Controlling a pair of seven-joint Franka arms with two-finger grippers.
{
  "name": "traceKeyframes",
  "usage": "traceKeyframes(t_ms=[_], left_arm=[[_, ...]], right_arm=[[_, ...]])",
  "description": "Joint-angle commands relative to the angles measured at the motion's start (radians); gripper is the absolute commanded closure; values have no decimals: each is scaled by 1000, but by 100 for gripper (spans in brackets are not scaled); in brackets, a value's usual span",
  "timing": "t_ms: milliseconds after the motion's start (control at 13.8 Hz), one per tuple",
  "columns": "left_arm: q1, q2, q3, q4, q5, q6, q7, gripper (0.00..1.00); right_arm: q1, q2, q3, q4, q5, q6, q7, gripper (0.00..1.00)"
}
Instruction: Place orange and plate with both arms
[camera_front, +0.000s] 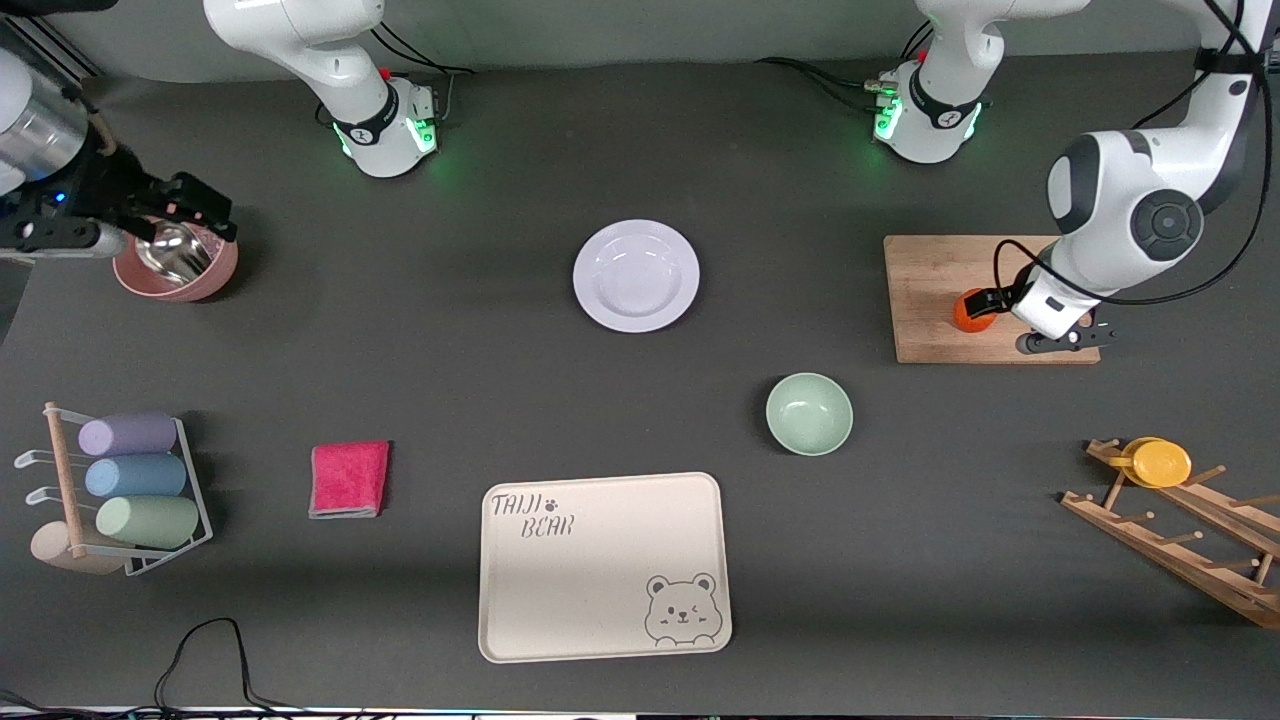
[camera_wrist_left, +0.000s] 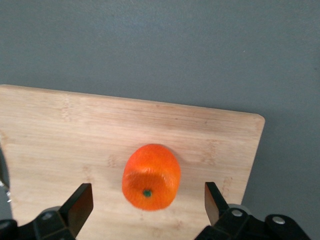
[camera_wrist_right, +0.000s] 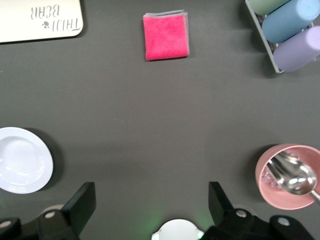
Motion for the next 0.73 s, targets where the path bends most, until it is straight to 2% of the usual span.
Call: traceKeyframes(t_ms=[0,218,436,655], left_arm=[[3,7,-3,-77,9,120,12,1],[2,28,-3,-119,10,193,14,1],[2,35,-3,-128,9,201,14,1],[2,45,-3,-139,9,219,14,3]], right_arm=[[72,-104,-6,-130,17,67,102,0],[136,-199,-3,-259,21,122,192,0],[243,-265,-2,-348,21,154,338,0],[313,-288,29,-384,21,167,419,0]])
